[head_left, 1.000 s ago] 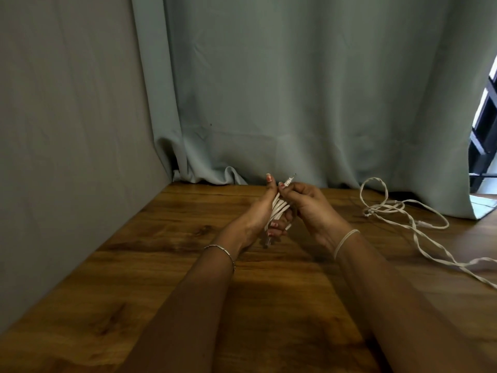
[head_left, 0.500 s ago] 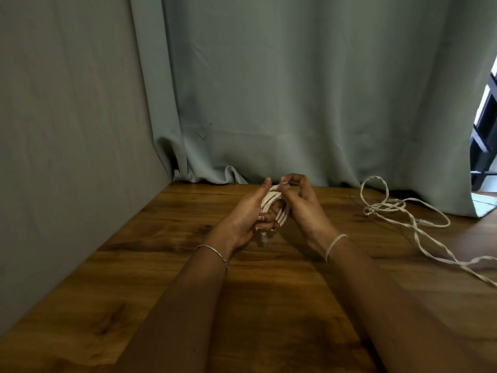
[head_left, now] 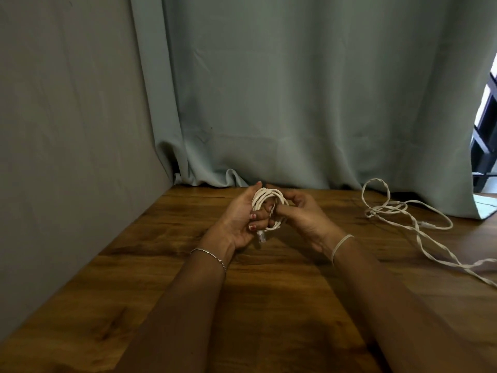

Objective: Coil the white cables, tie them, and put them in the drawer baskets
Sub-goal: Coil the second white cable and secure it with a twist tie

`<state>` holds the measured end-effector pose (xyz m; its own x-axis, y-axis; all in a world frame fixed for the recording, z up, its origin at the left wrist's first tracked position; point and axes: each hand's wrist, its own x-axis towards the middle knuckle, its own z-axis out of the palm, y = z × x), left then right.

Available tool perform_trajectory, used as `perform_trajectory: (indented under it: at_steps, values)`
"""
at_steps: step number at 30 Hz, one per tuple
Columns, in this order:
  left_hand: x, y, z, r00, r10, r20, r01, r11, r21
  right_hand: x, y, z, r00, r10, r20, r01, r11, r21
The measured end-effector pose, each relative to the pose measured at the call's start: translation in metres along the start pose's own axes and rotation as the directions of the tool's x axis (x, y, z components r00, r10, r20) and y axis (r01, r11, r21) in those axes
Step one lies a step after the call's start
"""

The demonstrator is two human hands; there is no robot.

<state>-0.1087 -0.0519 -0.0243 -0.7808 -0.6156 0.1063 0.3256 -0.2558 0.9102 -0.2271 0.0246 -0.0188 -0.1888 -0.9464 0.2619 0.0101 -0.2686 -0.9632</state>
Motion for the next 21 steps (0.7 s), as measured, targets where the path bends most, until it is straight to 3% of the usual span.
perform_trajectory:
  at_steps: [6, 13, 21]
  values:
    - [-0.001, -0.001, -0.002, 1.0, -0.018, -0.021, 0.019, 0.999, 0.031, 0.0, 0.002, 0.008, 0.987, -0.116, -0.107, 0.094, 0.976, -0.197]
    - [-0.002, 0.004, 0.008, 0.995, 0.022, -0.093, -0.008, 0.989, 0.147, 0.004, 0.008, 0.008, 0.95, -0.26, -0.172, 0.15, 0.864, -0.481]
    - [0.001, 0.006, 0.006, 0.99, 0.04, -0.132, -0.037, 0.999, 0.019, 0.005, 0.01, 0.009, 0.92, -0.37, -0.13, 0.21, 0.746, -0.632]
